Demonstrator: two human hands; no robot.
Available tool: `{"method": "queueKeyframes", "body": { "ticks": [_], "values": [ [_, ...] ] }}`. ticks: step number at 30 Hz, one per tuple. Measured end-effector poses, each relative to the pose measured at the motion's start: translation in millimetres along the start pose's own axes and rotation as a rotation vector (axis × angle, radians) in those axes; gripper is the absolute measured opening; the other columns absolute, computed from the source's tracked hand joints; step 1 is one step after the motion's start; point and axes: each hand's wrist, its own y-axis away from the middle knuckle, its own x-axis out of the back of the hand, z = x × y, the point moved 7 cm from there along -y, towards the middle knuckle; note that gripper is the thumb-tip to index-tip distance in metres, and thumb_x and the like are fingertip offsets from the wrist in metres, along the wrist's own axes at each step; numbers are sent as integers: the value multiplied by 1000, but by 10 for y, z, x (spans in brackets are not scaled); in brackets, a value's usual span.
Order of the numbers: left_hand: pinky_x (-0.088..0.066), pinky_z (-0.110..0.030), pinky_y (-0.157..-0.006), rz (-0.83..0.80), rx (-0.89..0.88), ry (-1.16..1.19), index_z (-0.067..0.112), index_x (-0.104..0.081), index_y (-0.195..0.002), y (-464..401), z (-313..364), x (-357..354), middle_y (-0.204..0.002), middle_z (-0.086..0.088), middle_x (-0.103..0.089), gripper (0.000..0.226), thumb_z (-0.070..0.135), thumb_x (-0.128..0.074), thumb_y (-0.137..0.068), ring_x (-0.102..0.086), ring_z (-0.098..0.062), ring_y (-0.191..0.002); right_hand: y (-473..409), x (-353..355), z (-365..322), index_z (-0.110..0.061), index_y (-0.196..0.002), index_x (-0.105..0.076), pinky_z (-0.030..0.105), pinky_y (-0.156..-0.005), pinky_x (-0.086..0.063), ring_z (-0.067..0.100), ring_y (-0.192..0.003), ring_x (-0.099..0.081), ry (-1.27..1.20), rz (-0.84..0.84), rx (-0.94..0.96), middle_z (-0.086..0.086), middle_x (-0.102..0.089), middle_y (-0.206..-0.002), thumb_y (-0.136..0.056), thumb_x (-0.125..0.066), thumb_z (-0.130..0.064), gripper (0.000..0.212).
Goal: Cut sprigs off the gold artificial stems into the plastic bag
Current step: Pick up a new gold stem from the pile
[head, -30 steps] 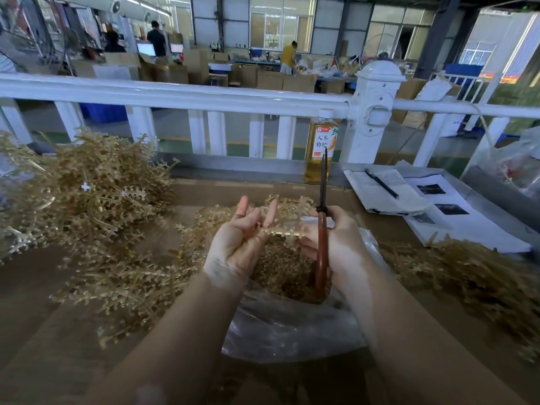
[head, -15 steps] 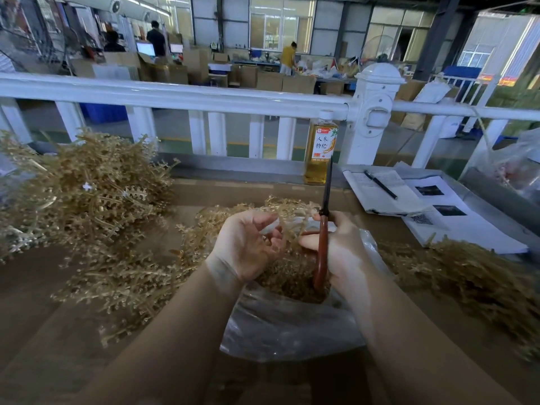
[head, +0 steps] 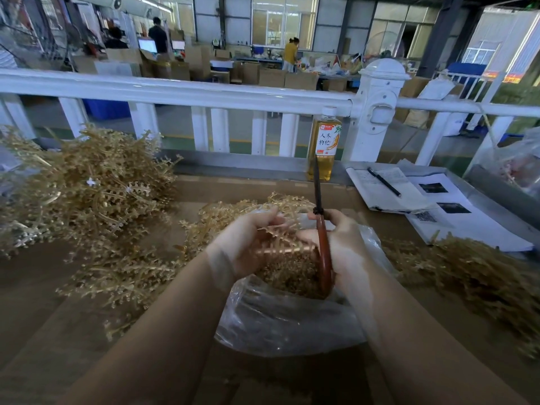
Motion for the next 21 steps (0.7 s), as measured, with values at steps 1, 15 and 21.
{"method": "queueKeyframes", "body": {
  "ticks": [1, 15, 21],
  "values": [
    [-55, -33, -63, 10, 29, 70, 1, -58, -106, 11, -14, 54, -98, -14, -65, 49, 36, -65, -72, -63, -24, -84, -5, 21, 13, -20, -111, -63, 22, -52, -48, 12, -61, -60, -23, 25, -14, 5, -67, -89, -77, -74, 1, 42],
    [-54, -39, -83, 100, -95, 322, 9, -63, -92, -30, -210, -9, -83, -11, -70, 9, 17, -59, -90, -67, -23, -80, 11, 46, 28, -29, -88, -57, 18, -41, -40, 12, -51, -55, -33, 110, 28, 5, -62, -74, -76, -74, 1, 36],
    [-54, -25, -53, 98, -33, 197, 3, -49, -97, -31, -188, 38, -77, -15, -60, 27, -16, -35, -83, -58, -21, -64, 67, 56, -52, -22, -101, -63, 16, -37, -39, 3, -36, -50, 61, 44, 56, 4, -60, -66, -74, -72, 7, 41]
  ]
}}
